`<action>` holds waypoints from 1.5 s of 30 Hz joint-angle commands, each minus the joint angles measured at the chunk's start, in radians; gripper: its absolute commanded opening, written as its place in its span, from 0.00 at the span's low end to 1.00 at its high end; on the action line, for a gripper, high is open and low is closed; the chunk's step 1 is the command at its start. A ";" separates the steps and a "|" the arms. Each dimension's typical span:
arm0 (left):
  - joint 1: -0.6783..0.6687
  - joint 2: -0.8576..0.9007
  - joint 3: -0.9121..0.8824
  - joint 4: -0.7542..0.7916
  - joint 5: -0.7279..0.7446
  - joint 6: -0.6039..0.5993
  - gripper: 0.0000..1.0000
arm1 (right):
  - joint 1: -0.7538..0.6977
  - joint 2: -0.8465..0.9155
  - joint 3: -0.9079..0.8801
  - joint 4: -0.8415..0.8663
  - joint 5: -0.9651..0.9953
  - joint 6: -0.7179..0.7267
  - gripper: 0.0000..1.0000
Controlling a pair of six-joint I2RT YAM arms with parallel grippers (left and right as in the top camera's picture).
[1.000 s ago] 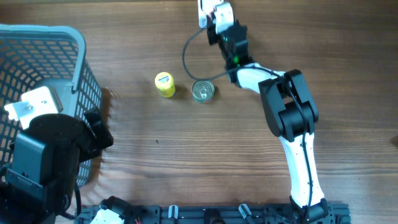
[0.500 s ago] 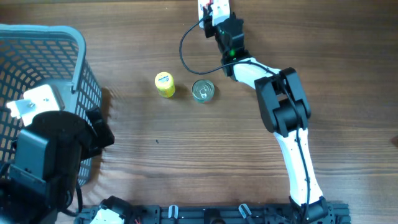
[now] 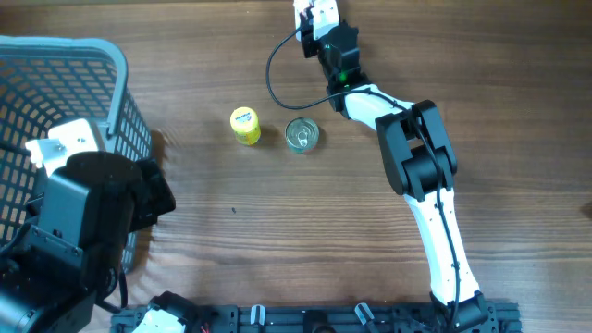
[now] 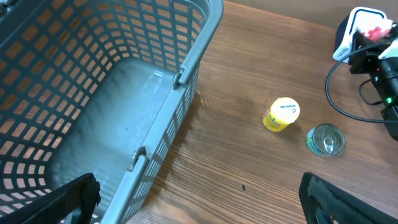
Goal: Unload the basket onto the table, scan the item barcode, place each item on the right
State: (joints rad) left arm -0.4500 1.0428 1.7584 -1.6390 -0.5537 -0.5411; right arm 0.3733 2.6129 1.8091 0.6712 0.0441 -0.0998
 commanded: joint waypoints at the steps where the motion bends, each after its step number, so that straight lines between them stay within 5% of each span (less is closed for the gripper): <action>1: -0.003 -0.003 -0.001 -0.005 0.002 -0.017 1.00 | 0.005 -0.102 0.018 -0.055 -0.015 -0.025 0.40; 6: -0.003 -0.003 -0.001 -0.011 -0.002 -0.017 1.00 | 0.004 -0.220 0.018 -0.173 0.045 -0.113 0.45; 17: -0.003 -0.003 -0.001 -0.035 -0.019 -0.018 1.00 | -0.002 -0.660 0.018 -0.914 0.389 -0.262 0.40; 22: -0.003 -0.003 -0.001 -0.033 -0.020 -0.018 1.00 | -0.086 -0.809 0.018 -1.355 0.461 -0.077 0.38; 28: -0.003 -0.003 -0.001 -0.039 -0.024 -0.017 1.00 | -0.400 -0.835 -0.020 -1.800 0.461 0.111 0.34; 38: -0.003 -0.006 -0.001 -0.034 -0.042 -0.018 1.00 | -1.044 -0.834 -0.298 -1.593 0.212 0.299 0.32; 45: -0.003 -0.009 -0.001 -0.011 -0.042 -0.018 1.00 | -1.261 -0.834 -0.569 -1.301 0.040 0.341 0.49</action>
State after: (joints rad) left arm -0.4500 1.0416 1.7576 -1.6562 -0.5785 -0.5411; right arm -0.8570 1.7721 1.3327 -0.7208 0.2111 0.1883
